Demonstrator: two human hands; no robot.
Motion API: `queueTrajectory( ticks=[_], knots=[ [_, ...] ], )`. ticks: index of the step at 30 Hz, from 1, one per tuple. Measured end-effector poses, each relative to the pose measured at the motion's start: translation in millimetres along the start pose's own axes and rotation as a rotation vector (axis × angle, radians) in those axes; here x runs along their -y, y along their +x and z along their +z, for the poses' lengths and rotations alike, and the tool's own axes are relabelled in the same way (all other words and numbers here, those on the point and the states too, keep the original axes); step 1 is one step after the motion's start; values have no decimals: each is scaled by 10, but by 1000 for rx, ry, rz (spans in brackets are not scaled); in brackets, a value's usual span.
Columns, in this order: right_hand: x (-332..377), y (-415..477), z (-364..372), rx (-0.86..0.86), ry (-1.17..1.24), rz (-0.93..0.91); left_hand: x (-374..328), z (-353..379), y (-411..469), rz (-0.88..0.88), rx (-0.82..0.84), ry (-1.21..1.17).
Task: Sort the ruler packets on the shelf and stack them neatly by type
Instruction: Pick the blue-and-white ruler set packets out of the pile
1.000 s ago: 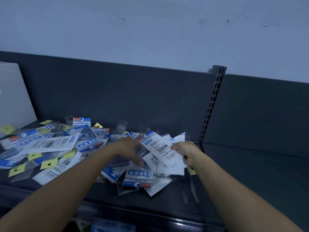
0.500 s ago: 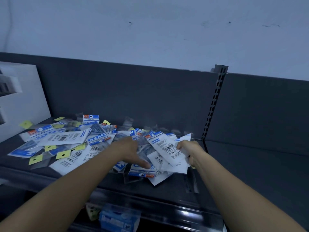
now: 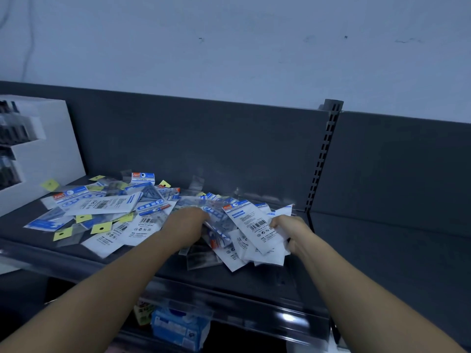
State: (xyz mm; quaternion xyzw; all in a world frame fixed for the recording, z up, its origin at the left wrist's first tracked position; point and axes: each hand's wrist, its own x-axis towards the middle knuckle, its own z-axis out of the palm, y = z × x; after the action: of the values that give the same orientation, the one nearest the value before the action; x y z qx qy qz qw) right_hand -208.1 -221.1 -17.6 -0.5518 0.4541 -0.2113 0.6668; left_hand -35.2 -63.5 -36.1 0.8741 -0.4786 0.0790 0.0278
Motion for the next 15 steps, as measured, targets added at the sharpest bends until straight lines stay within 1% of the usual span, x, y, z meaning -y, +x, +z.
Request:
queueTrajectory(
  ticks=[4, 7, 9, 12, 15],
  knots=[
    [6, 27, -68, 8, -6, 16, -9, -161, 45, -129, -228, -210],
    [-10, 67, -106, 8, -8, 25, 21, -316, 133, -220, -324, -330],
    [-22, 88, -119, 10, -25, 29, 39, -395, 171, -249, -369, -416],
    [-26, 90, -132, 21, -35, 24, -44, -463, 176, -189, -421, -487],
    [-30, 91, -133, 24, -17, 12, -238, -443, 125, -68, -410, -531]
  ],
)
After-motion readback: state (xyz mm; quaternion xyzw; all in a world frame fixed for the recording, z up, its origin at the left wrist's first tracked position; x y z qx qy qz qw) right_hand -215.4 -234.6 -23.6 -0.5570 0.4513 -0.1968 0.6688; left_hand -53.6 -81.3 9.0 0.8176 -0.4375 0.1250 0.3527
